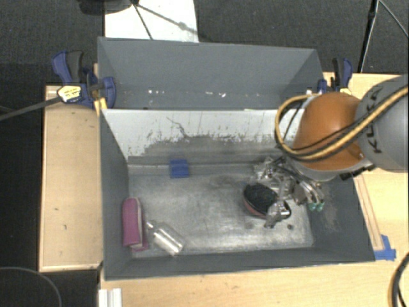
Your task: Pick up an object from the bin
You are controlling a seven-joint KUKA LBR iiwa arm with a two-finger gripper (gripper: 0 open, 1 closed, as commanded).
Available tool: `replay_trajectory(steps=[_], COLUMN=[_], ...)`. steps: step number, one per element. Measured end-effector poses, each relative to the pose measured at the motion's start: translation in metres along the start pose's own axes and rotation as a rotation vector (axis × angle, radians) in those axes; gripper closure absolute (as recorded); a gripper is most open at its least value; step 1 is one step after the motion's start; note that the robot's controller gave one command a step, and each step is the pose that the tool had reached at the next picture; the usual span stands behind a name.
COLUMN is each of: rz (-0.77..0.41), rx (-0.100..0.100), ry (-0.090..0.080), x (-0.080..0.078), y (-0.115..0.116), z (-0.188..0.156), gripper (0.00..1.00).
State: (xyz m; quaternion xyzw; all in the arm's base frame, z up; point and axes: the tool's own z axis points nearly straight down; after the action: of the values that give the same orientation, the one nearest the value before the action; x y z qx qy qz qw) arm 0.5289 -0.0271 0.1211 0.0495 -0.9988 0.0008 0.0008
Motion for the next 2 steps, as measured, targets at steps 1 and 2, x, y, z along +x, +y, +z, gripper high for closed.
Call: replay_trajectory(steps=[1, 2], rz=[-0.001, 0.000], rx=[-0.002, -0.002], ry=[-0.004, -0.004], x=[-0.0009, -0.0007], y=[0.0033, 0.0032], z=[-0.0027, -0.0025], gripper=[1.00, 0.00])
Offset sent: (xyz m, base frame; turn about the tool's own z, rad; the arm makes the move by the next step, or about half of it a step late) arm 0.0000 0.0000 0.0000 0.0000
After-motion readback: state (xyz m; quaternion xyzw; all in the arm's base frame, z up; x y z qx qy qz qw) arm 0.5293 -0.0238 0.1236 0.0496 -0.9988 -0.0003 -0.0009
